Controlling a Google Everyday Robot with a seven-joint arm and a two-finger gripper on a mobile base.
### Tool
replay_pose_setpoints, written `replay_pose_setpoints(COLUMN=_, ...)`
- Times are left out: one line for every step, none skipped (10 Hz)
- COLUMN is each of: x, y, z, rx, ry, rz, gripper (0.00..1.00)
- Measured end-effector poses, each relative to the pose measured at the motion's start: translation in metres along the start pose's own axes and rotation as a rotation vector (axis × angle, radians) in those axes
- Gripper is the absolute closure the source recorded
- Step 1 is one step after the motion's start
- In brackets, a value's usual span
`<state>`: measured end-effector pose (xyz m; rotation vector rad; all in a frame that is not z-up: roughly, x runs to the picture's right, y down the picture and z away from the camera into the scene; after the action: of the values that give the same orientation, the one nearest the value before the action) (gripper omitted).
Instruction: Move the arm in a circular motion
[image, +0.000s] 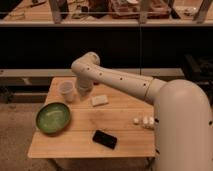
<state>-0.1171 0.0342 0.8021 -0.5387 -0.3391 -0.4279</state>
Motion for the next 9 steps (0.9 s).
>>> replay_pose_setpoints(x=0.016, y=0.002, z=-0.006, rx=0.007, ry=0.031, rz=0.027, gripper=1.0)
replay_pose_setpoints(x=0.044, y=0.013, z=-0.016, rx=0.012, ry=0.074, rz=0.066, gripper=1.0)
replay_pose_setpoints(x=0.061, y=0.022, z=-0.023, rx=0.015, ry=0.099, rz=0.09, gripper=1.0)
replay_pose_setpoints(x=0.083, y=0.034, z=-0.033, rx=0.019, ry=0.13, rz=0.125, gripper=1.0)
replay_pose_setpoints(x=0.107, y=0.048, z=-0.045, rx=0.022, ry=0.165, rz=0.167, gripper=1.0)
replay_pose_setpoints(x=0.123, y=0.059, z=-0.052, rx=0.024, ry=0.188, rz=0.198, gripper=1.0)
replay_pose_setpoints(x=0.141, y=0.074, z=-0.061, rx=0.024, ry=0.215, rz=0.236, gripper=1.0)
replay_pose_setpoints(x=0.162, y=0.095, z=-0.071, rx=0.023, ry=0.247, rz=0.288, gripper=1.0)
replay_pose_setpoints(x=0.18, y=0.115, z=-0.081, rx=0.022, ry=0.27, rz=0.334, gripper=0.98)
